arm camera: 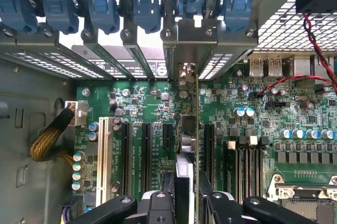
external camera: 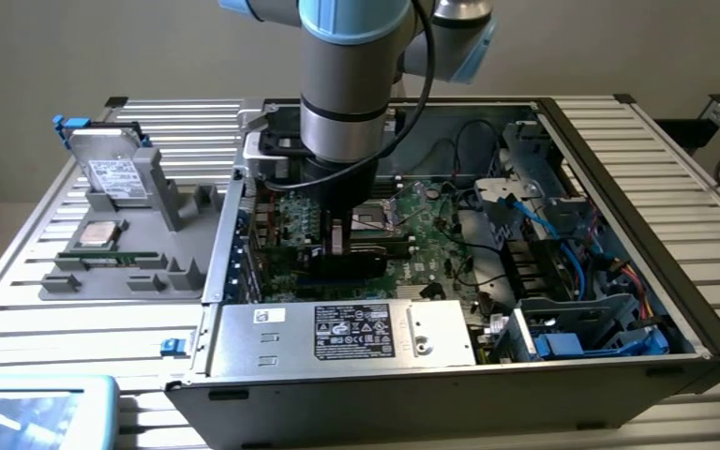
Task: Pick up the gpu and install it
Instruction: 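Insert the gpu into the slot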
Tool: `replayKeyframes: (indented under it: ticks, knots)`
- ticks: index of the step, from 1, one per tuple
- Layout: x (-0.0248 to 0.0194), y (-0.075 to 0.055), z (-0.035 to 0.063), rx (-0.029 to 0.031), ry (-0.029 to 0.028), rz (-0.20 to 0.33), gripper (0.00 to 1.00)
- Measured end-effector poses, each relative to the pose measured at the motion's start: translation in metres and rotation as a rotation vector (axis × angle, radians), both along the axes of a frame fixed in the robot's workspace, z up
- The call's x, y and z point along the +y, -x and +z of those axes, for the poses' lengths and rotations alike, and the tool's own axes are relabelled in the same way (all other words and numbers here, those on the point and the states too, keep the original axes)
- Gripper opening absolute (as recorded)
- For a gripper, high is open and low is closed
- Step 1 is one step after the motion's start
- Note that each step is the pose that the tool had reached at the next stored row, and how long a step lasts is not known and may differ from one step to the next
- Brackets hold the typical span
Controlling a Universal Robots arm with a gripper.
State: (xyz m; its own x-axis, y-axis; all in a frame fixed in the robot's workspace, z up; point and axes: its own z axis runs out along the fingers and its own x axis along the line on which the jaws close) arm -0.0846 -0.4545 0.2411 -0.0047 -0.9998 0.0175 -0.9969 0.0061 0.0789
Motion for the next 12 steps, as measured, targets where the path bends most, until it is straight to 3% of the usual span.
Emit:
replayKeyframes:
  ticks: [12]
  knots:
    - [0.0000,0.0005,-0.0015,0.0001,0.0000,0.000,0.28]
